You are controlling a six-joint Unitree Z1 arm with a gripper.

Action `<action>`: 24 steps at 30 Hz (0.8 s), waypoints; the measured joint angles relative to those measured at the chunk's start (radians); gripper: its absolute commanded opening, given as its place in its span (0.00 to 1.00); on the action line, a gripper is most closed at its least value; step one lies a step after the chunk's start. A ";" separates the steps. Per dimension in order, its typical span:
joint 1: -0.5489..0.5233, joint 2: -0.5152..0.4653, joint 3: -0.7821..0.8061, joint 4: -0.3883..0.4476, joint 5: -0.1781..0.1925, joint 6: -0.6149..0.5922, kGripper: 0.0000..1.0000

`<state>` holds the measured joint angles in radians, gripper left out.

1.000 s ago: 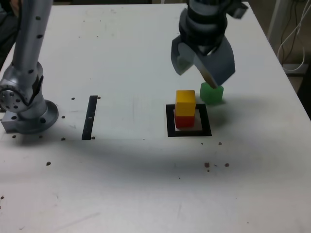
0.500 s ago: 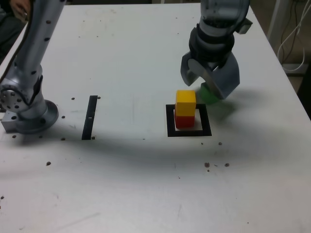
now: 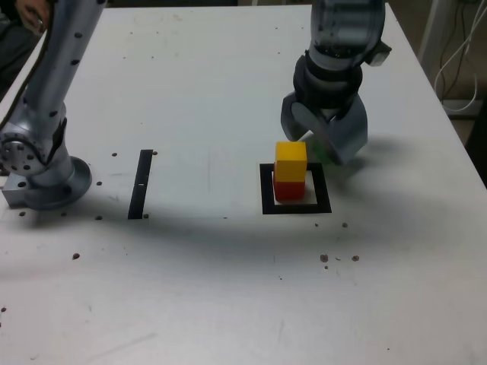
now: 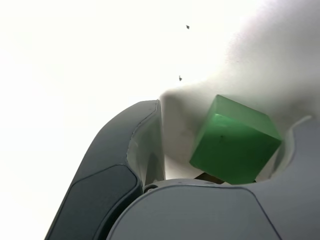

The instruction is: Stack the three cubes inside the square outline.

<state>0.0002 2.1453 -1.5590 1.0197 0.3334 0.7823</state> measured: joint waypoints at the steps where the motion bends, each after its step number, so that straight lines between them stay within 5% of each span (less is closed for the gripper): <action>1: 0.000 0.000 0.002 -0.005 -0.004 0.001 0.68; 12: 0.000 -0.001 0.009 -0.038 -0.013 0.000 0.33; 24: 0.000 -0.018 0.007 -0.064 -0.039 -0.033 0.08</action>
<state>0.0002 2.1274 -1.5524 0.9558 0.2940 0.7496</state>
